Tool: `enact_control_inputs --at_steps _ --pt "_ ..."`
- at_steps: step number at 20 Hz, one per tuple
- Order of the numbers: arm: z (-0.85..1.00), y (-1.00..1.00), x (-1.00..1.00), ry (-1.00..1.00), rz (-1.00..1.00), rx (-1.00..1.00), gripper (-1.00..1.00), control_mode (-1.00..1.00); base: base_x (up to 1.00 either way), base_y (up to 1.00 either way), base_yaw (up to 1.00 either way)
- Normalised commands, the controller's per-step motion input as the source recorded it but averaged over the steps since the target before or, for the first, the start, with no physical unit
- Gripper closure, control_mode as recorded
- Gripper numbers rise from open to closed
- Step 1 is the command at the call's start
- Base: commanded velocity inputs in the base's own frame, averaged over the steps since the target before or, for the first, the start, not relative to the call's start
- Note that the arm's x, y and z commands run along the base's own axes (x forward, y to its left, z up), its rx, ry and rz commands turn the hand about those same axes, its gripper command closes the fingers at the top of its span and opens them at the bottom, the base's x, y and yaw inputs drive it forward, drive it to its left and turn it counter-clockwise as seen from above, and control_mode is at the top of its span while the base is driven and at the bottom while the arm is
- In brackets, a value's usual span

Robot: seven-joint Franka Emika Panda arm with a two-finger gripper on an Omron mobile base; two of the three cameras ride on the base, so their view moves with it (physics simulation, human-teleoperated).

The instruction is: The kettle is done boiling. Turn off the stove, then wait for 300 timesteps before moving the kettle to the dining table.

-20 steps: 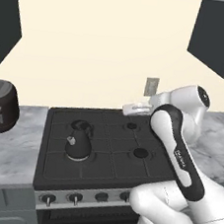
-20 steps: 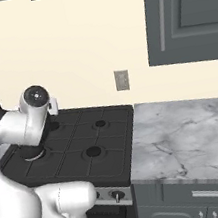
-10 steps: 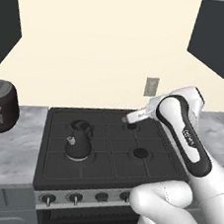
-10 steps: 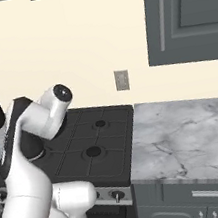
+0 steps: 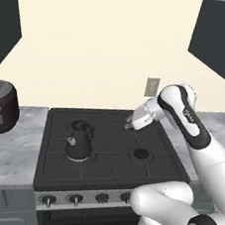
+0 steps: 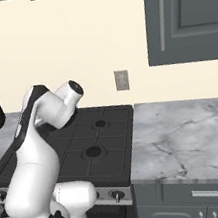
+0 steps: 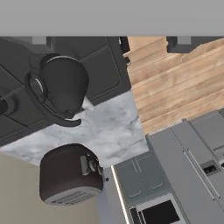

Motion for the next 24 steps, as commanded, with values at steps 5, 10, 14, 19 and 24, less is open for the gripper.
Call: enact_control_inputs --at_steps 5,10,14,19,24 --pt "-0.18 0.06 0.01 0.0 0.19 -0.01 -1.0 -1.0 0.0 0.0 0.0" --pt "-0.15 0.15 0.02 -0.03 0.13 0.0 -1.0 -1.0 0.0 0.0 0.0" --pt "-0.19 0.17 0.09 -0.11 0.11 0.0 -1.0 -1.0 0.0 0.0 0.0" --pt "-0.15 0.11 0.18 -0.13 0.14 0.0 -1.0 -1.0 0.0 0.0 0.0" --pt "-0.12 0.06 0.22 -0.06 0.1 0.0 -1.0 -1.0 0.0 0.0 0.0"
